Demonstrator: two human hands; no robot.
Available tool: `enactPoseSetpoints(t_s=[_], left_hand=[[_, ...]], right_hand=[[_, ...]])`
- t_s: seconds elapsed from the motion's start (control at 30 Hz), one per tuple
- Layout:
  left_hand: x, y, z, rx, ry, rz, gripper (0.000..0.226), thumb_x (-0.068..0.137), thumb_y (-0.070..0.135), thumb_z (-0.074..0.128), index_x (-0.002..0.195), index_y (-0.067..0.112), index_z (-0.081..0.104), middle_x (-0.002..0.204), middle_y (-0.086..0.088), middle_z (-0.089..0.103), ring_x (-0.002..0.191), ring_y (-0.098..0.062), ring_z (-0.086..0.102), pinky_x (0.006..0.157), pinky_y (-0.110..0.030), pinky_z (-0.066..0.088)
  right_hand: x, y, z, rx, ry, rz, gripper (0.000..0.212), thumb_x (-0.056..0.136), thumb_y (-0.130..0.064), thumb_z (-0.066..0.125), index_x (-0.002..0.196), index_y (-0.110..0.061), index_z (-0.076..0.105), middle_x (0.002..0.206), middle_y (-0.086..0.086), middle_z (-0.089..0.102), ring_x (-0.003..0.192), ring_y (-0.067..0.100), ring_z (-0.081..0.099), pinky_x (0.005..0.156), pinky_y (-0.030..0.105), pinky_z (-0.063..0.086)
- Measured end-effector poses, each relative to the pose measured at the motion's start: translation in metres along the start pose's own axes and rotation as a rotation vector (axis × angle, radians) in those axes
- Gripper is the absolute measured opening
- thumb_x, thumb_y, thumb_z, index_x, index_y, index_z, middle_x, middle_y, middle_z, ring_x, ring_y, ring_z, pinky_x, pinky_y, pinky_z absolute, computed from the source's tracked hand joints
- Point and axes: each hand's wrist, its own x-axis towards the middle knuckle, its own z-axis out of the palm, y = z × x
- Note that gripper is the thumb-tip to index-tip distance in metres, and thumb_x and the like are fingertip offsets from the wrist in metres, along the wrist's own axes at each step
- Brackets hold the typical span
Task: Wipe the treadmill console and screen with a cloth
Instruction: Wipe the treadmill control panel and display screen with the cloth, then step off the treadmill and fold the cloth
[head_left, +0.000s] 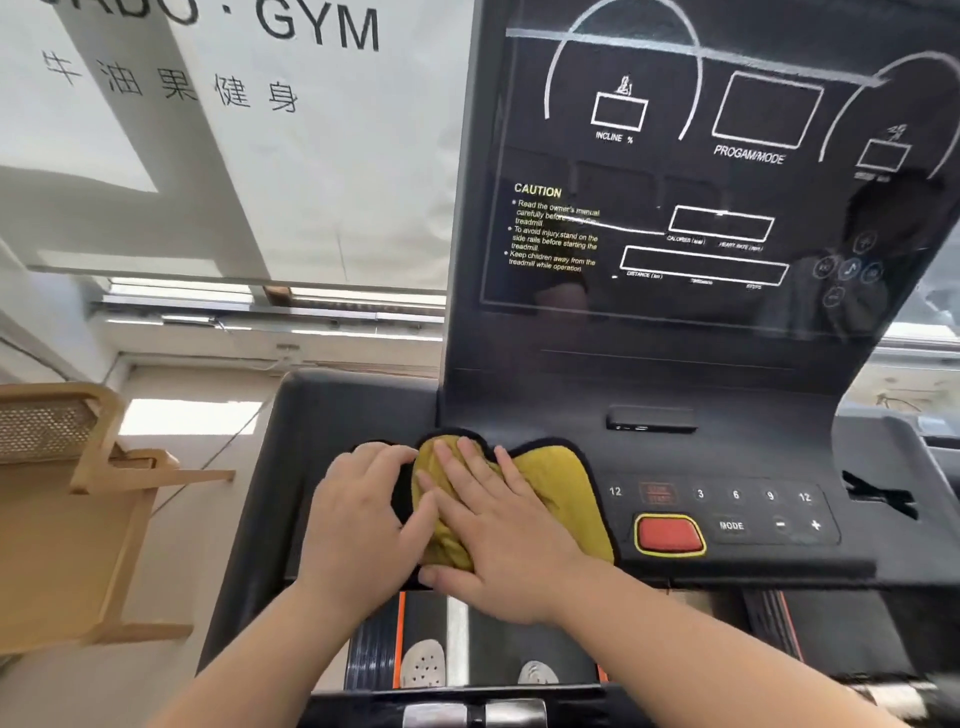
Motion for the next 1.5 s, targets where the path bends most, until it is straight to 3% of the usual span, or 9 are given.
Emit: enactPoseSetpoints(t_s=[0.1,0.27,0.4,0.5,0.67,0.97,1.27,1.4,1.5], left_hand=[[-0.012,0.004,0.003,0.114,-0.019,0.020,0.038,0.085,0.048,0.052,0.106,0.020,0.068,0.093,0.006,0.062,0.086,-0.017,0.056,0.076,-0.038,0.051],[-0.030,0.005,0.009,0.345,-0.057,0.036,0.042,0.080,0.054,0.053,0.089,0.016,0.066,0.081,-0.001,0.057,0.074,-0.027,0.055,0.061,-0.040,0.048],[-0.039,0.019,0.015,0.275,-0.014,-0.020,0.028,0.083,0.040,0.051,0.073,0.018,0.063,0.074,0.002,0.057,0.071,-0.025,0.054,0.060,-0.038,0.046],[-0.041,0.029,0.019,0.220,0.010,-0.103,0.020,0.085,0.029,0.050,0.073,0.017,0.061,0.073,0.002,0.058,0.071,-0.026,0.054,0.062,-0.039,0.046],[-0.056,0.062,0.009,0.141,0.070,-0.056,0.016,0.094,0.011,0.059,0.079,0.016,0.057,0.075,0.003,0.059,0.074,-0.026,0.054,0.067,-0.041,0.044],[-0.089,0.179,-0.004,-0.104,-0.045,0.155,0.013,0.101,0.014,0.051,0.089,0.019,0.049,0.083,0.000,0.062,0.074,-0.018,0.054,0.067,-0.036,0.042],[-0.089,0.304,0.009,-0.216,-0.265,0.356,0.009,0.103,0.020,0.049,0.095,0.022,0.053,0.080,0.001,0.060,0.069,-0.016,0.053,0.059,-0.027,0.044],[-0.102,0.340,0.040,-0.368,-0.477,0.371,0.009,0.103,0.021,0.052,0.094,0.023,0.055,0.083,-0.002,0.061,0.065,-0.011,0.051,0.058,-0.021,0.043],[-0.110,0.357,0.066,-0.476,-0.624,0.391,0.008,0.098,0.028,0.052,0.091,0.026,0.055,0.073,0.000,0.055,0.062,-0.010,0.047,0.055,-0.024,0.041]], right_hand=[[-0.019,-0.004,0.004,0.039,-0.001,-0.021,0.085,0.097,-0.074,0.027,0.164,-0.029,-0.001,0.169,-0.003,-0.021,0.153,0.016,-0.031,0.125,0.043,-0.020],[-0.054,0.020,0.009,-0.045,0.315,0.119,0.072,0.099,-0.067,0.034,0.159,-0.027,0.033,0.171,0.002,0.021,0.159,0.025,0.014,0.123,0.045,0.017],[-0.088,0.048,0.012,-0.004,0.657,0.363,0.054,0.095,-0.057,0.051,0.132,-0.020,0.066,0.129,0.005,0.062,0.118,0.032,0.057,0.094,0.046,0.043],[-0.114,0.060,0.024,0.036,0.703,0.449,0.039,0.090,-0.051,0.059,0.107,-0.018,0.071,0.099,0.001,0.060,0.090,0.028,0.056,0.074,0.041,0.046],[-0.149,0.057,0.039,0.128,0.588,0.413,0.037,0.085,-0.052,0.059,0.099,-0.020,0.071,0.094,-0.001,0.062,0.085,0.025,0.056,0.070,0.040,0.048],[-0.213,0.055,0.037,0.678,0.433,0.422,0.044,0.099,-0.040,0.063,0.140,-0.025,0.059,0.138,-0.007,0.057,0.132,0.013,0.048,0.109,0.029,0.038],[-0.292,0.068,0.059,1.336,0.594,0.786,0.033,0.097,-0.041,0.063,0.127,-0.028,0.068,0.116,-0.010,0.070,0.110,0.009,0.065,0.103,0.043,0.053],[-0.340,0.065,0.091,1.547,0.780,0.926,0.019,0.099,-0.038,0.063,0.112,-0.027,0.072,0.095,-0.011,0.071,0.088,0.009,0.066,0.079,0.035,0.054],[-0.375,0.064,0.109,1.770,0.884,0.968,0.020,0.101,-0.034,0.063,0.118,-0.025,0.067,0.096,-0.011,0.071,0.080,0.002,0.067,0.077,0.030,0.045]])
